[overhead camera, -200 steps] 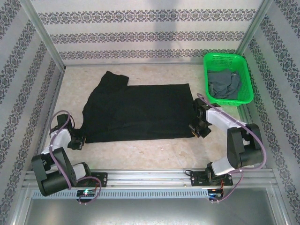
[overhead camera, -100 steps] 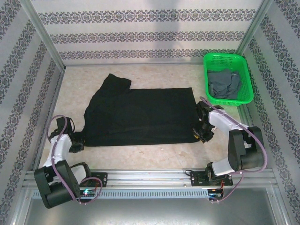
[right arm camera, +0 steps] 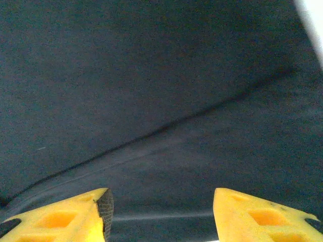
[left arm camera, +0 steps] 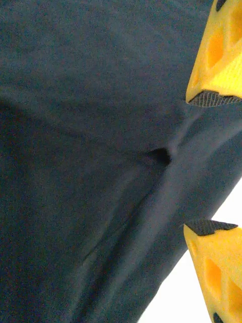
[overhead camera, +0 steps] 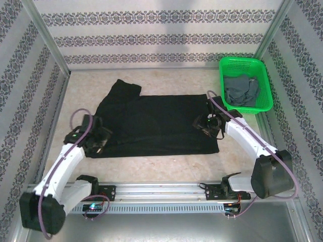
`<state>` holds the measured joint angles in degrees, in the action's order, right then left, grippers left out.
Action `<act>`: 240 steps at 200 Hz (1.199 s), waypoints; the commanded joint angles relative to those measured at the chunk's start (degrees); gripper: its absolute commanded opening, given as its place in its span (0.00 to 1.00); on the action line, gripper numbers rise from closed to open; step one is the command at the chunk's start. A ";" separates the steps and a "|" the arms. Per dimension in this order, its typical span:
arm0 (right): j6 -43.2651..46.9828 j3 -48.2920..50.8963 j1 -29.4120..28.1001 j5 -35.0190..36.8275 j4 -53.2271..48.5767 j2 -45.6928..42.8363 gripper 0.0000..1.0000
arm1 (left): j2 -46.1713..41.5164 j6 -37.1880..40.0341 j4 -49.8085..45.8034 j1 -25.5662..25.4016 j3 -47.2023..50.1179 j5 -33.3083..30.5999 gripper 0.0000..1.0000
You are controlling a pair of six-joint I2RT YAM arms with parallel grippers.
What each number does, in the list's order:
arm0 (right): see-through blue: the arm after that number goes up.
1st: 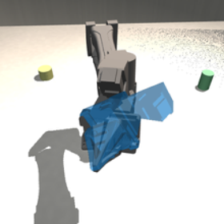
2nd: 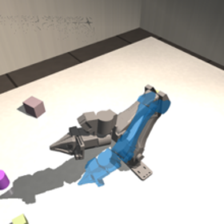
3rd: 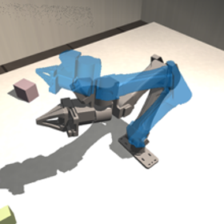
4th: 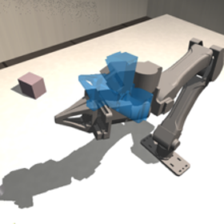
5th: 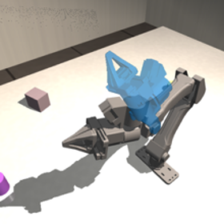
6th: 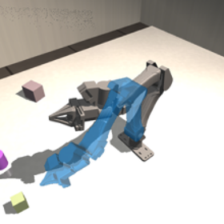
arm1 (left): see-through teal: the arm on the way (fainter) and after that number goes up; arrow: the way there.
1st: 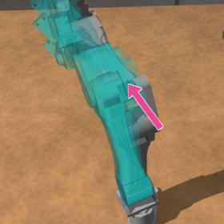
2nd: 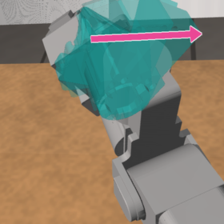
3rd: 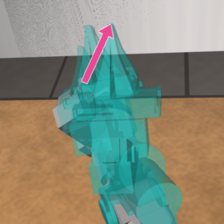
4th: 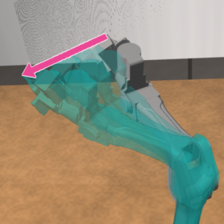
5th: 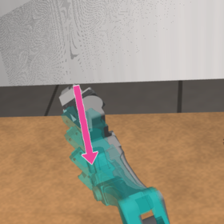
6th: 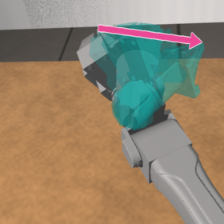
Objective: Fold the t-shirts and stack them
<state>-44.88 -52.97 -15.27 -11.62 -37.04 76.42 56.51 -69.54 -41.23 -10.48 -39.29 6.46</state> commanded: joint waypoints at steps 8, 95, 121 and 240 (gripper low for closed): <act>3.69 0.85 -0.84 -13.88 10.78 4.01 0.55 | 8.90 -6.92 10.94 -8.06 1.32 3.03 0.62; 0.15 2.12 -1.17 -14.87 13.11 4.70 0.55 | 19.68 -5.93 13.27 -7.28 -0.98 0.75 0.51; -0.54 2.59 -1.25 -15.10 13.88 4.87 0.54 | 19.76 -4.32 16.05 -5.95 -0.34 0.48 0.45; -1.61 -0.19 -1.50 -14.47 13.93 4.00 0.46 | 27.28 8.96 9.92 -6.19 -12.68 1.73 0.00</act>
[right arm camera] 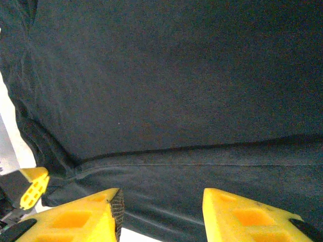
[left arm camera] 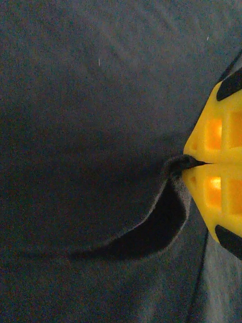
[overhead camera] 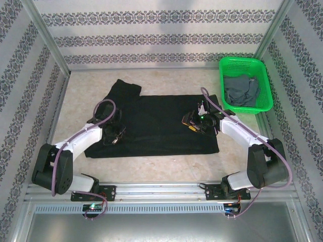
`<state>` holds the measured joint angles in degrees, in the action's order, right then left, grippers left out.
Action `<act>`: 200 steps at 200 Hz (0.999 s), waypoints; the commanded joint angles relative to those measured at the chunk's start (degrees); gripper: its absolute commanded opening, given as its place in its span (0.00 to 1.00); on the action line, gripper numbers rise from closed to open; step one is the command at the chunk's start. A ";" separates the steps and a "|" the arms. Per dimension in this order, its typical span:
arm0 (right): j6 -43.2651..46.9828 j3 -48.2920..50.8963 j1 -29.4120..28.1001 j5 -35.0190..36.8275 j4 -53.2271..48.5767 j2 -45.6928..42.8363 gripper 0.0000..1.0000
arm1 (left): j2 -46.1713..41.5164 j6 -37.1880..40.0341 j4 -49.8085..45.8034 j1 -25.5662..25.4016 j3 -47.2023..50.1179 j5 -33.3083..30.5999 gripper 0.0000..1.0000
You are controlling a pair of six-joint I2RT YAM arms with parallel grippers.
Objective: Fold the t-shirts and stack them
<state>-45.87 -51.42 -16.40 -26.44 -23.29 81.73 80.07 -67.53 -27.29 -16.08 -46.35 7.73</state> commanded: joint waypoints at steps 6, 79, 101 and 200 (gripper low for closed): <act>-0.63 -1.85 -0.33 0.36 0.01 -1.31 0.46 | 4.92 8.39 -4.78 -1.08 -7.23 0.86 0.00; -0.96 -2.59 0.59 -0.08 -3.14 -1.67 0.43 | 20.13 22.46 -17.27 -5.96 -24.97 0.18 0.00; -1.23 -2.04 0.66 -0.28 -3.36 -1.74 0.43 | 22.26 24.59 -18.70 -6.67 -27.27 -0.42 0.00; -0.66 2.82 1.13 6.03 -9.15 -4.58 0.43 | 12.33 22.79 -18.66 -5.31 -25.33 -5.46 0.50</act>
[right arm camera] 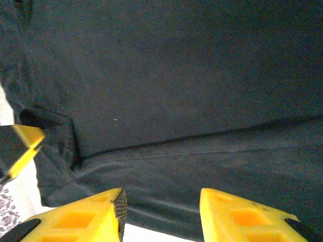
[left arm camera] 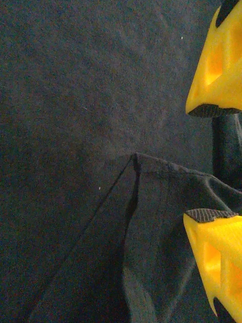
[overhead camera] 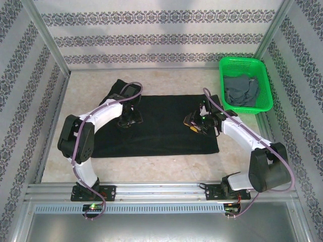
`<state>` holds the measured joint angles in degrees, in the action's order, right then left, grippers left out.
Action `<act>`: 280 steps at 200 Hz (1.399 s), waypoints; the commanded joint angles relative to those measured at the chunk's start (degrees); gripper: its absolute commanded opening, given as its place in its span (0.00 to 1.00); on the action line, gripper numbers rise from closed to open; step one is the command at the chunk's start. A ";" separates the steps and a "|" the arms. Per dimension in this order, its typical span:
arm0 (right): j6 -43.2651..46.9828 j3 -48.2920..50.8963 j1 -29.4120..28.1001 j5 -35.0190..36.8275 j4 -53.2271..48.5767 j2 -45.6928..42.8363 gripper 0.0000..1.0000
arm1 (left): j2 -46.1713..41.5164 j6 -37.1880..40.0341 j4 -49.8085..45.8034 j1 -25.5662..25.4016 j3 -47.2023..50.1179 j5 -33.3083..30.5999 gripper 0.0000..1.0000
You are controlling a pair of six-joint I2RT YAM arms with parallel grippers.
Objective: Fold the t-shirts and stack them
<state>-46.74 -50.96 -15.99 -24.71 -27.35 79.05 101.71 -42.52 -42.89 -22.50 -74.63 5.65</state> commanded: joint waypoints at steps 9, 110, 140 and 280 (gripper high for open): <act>0.21 3.39 0.98 5.08 -5.93 -2.26 0.42 | -12.59 -3.83 -2.39 3.03 6.65 -2.02 0.47; 6.30 1.28 0.89 10.58 -9.01 7.07 0.21 | -14.02 -11.29 13.16 20.75 25.43 12.00 0.19; 6.30 0.17 0.77 10.73 -9.03 7.09 0.21 | -14.59 -15.77 14.84 18.78 23.71 12.64 0.20; 6.60 -4.14 -3.45 8.93 -8.84 6.21 0.26 | -4.33 -8.29 3.00 6.17 7.26 4.51 0.23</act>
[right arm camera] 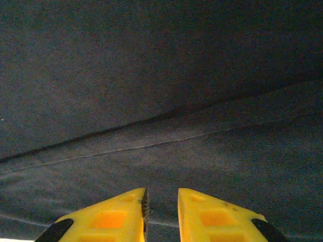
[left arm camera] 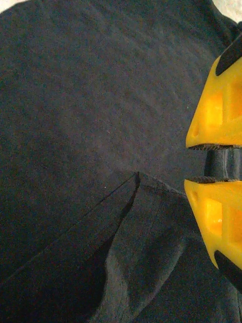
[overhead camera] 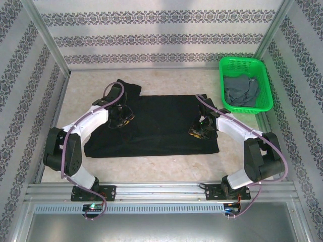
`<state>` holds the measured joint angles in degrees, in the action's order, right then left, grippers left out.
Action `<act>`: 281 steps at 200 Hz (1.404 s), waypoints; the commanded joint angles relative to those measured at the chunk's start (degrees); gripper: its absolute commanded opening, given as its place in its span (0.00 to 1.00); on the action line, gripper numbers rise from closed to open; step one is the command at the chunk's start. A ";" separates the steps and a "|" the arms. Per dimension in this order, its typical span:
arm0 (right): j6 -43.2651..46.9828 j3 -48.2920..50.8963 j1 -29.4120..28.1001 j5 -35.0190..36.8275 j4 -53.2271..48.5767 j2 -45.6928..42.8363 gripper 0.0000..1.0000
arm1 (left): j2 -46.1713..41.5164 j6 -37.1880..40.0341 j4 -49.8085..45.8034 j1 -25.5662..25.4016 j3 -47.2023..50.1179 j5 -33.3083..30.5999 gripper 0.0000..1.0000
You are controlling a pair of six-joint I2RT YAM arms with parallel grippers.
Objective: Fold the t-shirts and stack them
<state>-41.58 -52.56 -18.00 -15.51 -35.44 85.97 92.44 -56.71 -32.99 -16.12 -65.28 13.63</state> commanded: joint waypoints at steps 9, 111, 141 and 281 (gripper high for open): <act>2.20 -3.28 -2.08 -0.15 -1.11 -0.76 0.27 | 6.44 8.98 -7.55 -0.52 -3.18 -4.24 0.23; 2.13 -4.34 -2.74 -1.28 -1.12 -0.34 0.31 | 13.71 19.21 -5.96 -4.77 -5.29 -1.99 0.38; 1.94 -4.14 -2.77 -1.32 -0.99 -0.21 0.31 | 14.90 19.59 -6.05 -5.45 -5.65 -2.52 0.31; 1.42 -3.14 -2.81 -1.49 -0.59 -0.61 0.31 | 14.94 22.23 -9.57 -9.71 -10.15 -6.06 0.00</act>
<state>-40.12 -55.46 -20.40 -16.12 -35.59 85.95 107.15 -36.16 -39.35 -24.88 -74.48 9.39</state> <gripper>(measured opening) 0.308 0.058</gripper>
